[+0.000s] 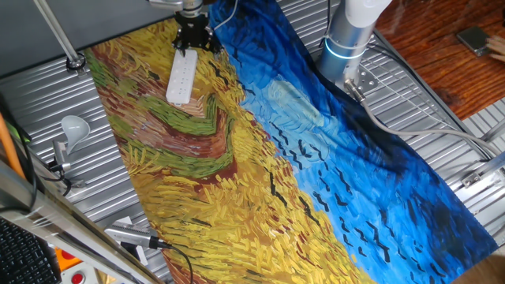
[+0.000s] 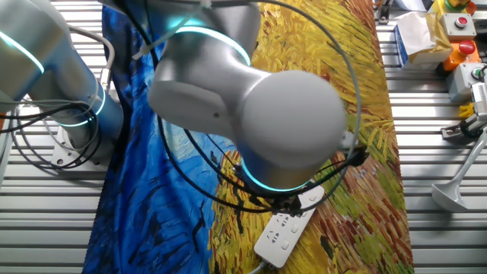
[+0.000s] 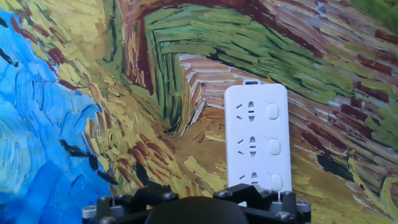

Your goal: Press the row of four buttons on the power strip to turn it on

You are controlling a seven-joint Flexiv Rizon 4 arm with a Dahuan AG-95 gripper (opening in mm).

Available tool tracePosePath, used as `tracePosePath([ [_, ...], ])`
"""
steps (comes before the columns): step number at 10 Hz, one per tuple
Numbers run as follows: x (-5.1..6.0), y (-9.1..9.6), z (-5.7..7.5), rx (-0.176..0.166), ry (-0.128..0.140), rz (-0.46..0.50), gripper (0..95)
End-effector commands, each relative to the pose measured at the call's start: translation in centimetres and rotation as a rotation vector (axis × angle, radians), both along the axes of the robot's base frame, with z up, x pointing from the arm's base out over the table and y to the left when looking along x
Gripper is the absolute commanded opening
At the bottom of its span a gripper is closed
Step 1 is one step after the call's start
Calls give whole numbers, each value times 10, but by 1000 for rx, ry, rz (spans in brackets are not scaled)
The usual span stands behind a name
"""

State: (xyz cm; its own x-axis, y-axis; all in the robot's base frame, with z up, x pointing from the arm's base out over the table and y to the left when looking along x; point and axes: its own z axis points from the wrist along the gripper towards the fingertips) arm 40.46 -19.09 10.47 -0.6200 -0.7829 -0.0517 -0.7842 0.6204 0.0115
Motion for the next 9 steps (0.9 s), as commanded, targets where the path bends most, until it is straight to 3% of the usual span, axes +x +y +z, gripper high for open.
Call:
tracePosePath([
  [1,-1,-5,-5,-33,28,-6,950],
  [5,-5,-40,-39,-44,37,54,950],
  [7,-8,-48,-47,-45,35,81,950],
  [9,-8,-48,-47,-34,34,75,950],
])
